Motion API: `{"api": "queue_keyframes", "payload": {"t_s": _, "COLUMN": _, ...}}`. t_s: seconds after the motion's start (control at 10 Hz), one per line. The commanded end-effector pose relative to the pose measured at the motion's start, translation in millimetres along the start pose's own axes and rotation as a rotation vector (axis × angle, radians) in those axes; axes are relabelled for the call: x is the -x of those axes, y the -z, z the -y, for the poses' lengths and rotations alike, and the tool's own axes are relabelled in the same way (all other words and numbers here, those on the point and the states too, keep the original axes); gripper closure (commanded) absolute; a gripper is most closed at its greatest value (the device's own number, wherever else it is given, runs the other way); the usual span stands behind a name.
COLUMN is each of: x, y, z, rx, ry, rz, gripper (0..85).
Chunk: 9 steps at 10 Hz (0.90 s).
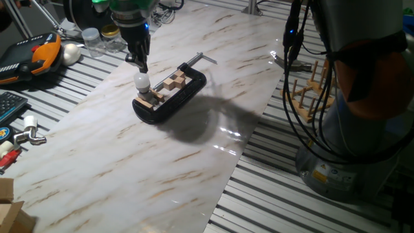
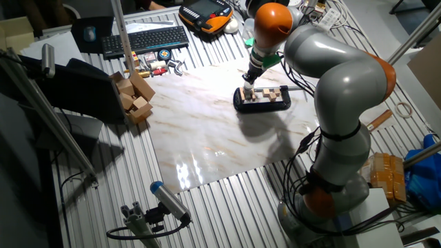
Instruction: Install the light bulb by rotating it
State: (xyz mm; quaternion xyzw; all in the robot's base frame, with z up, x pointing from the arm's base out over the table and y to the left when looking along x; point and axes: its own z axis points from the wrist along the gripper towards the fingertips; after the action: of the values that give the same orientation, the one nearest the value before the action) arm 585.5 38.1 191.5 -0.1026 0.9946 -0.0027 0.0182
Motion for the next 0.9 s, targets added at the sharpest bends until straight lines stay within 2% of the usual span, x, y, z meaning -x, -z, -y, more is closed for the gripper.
{"api": "queue_keyframes", "payload": {"t_s": 0.0, "x": -1.1, "y": -0.4, "z": -0.8, "rx": 0.005, "ry": -0.021, "rz": 0.000, "gripper": 85.0}}
{"api": "queue_keyframes", "payload": {"t_s": 0.2, "x": -7.5, "y": -0.9, "z": -1.6, "rx": 0.007, "ry": -0.050, "rz": 0.006, "gripper": 85.0}}
{"api": "queue_keyframes", "payload": {"t_s": 0.4, "x": -14.2, "y": 5.1, "z": -1.9, "rx": 0.002, "ry": -0.067, "rz": 0.006, "gripper": 85.0}}
{"api": "queue_keyframes", "payload": {"t_s": 0.5, "x": -17.7, "y": 7.1, "z": -2.2, "rx": -0.012, "ry": -0.068, "rz": 0.006, "gripper": 85.0}}
{"api": "queue_keyframes", "payload": {"t_s": 0.7, "x": -18.7, "y": 7.6, "z": -0.8, "rx": -0.020, "ry": -0.074, "rz": 0.011, "gripper": 85.0}}
{"api": "queue_keyframes", "payload": {"t_s": 0.8, "x": -18.6, "y": 7.1, "z": 0.4, "rx": -0.011, "ry": -0.077, "rz": 0.014, "gripper": 85.0}}
